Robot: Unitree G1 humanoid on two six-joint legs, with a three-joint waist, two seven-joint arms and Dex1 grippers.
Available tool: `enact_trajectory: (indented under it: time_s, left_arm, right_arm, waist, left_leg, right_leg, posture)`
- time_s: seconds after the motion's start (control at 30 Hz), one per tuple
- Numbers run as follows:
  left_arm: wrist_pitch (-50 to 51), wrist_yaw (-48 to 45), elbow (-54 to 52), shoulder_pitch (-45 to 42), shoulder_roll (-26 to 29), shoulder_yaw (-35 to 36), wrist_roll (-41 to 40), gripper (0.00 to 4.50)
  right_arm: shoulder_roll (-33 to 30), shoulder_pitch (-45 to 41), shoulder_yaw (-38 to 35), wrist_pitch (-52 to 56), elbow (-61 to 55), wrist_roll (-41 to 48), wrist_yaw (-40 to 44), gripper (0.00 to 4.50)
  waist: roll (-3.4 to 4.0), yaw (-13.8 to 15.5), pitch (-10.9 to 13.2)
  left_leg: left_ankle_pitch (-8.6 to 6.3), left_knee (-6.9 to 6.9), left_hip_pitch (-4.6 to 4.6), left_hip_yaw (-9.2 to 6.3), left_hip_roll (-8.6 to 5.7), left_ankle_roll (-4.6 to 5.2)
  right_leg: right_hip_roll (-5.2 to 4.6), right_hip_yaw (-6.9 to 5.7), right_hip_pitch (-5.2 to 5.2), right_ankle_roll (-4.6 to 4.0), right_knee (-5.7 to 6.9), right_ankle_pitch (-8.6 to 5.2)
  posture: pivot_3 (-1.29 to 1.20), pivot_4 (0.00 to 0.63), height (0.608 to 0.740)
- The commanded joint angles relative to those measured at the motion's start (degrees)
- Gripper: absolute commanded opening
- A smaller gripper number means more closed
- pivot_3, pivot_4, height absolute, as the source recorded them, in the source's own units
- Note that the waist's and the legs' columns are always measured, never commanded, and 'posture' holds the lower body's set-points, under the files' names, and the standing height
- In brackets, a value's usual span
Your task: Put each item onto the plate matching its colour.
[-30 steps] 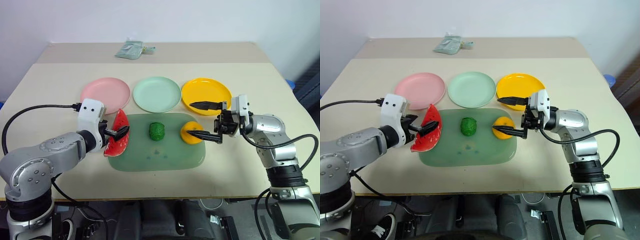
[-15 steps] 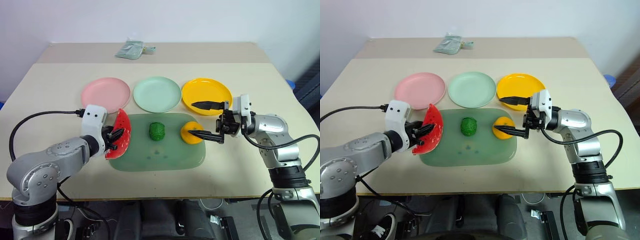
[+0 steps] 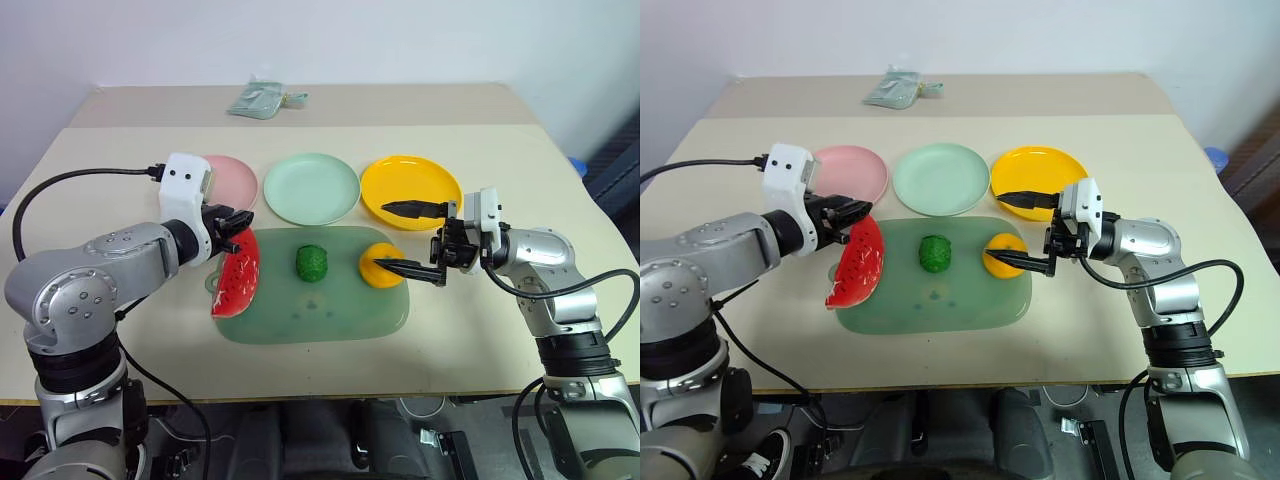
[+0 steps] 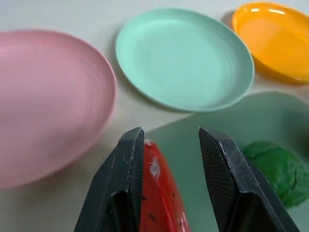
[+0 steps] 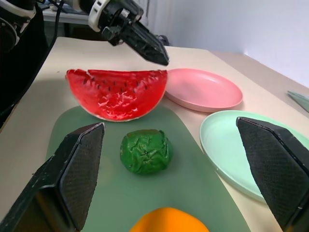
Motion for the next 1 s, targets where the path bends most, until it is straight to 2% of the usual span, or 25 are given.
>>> enact_trajectory:
  time_s: [0.03,0.37,0.57,0.8,1.0]
  left_arm:
    - [1.6,0.1,-4.3,1.5,-0.6,1.8,0.0,1.8]
    - [7.6,4.0,-12.6,3.0,-8.0,6.0,2.2,1.8]
    - [7.6,3.5,-14.0,2.1,-6.3,6.3,5.1,1.8]
    - [7.6,3.5,-16.0,5.1,-8.0,7.1,5.3,1.8]
    - [7.6,3.7,-17.3,9.1,-10.0,5.0,6.4,1.8]
  right_arm:
    - [-0.5,0.0,-1.7,-0.4,-1.7,0.7,-0.3,4.5]
    - [-0.8,-0.6,-1.6,-0.6,-0.4,0.6,0.7,4.5]
    - [-0.6,-1.0,-1.3,-0.8,0.2,0.4,1.2,4.5]
    - [-0.3,-1.4,-1.0,-0.9,0.7,0.2,1.6,4.5]
    - [-0.2,-2.3,-0.9,-1.2,1.5,0.0,1.8,4.5]
  waist:
    - [0.0,0.0,0.0]
    - [0.0,0.1,0.0]
    - [0.0,0.1,0.0]
    - [-0.01,0.1,0.0]
    - [0.0,0.0,0.0]
  left_leg:
    - [0.0,0.0,0.0,0.0,0.0,0.0]
    - [0.0,0.03,0.01,-0.03,-0.01,0.0]
    - [0.0,0.03,0.01,-0.02,-0.01,0.0]
    - [0.0,0.03,0.01,-0.03,-0.01,0.0]
    - [0.0,0.02,0.02,-0.04,-0.01,0.0]
  right_leg:
    - [0.0,0.01,0.0,0.0,0.0,0.0]
    - [0.0,0.0,0.03,0.0,0.0,0.0]
    - [0.0,0.0,0.03,0.0,0.0,0.0]
    - [0.0,0.0,0.04,0.0,0.0,0.0]
    - [0.0,0.0,0.05,0.0,-0.01,0.0]
  posture:
    - [0.0,0.15,0.74]
    - [0.0,0.15,0.74]
    - [0.0,0.15,0.74]
    - [0.0,0.15,0.74]
    - [0.0,0.15,0.74]
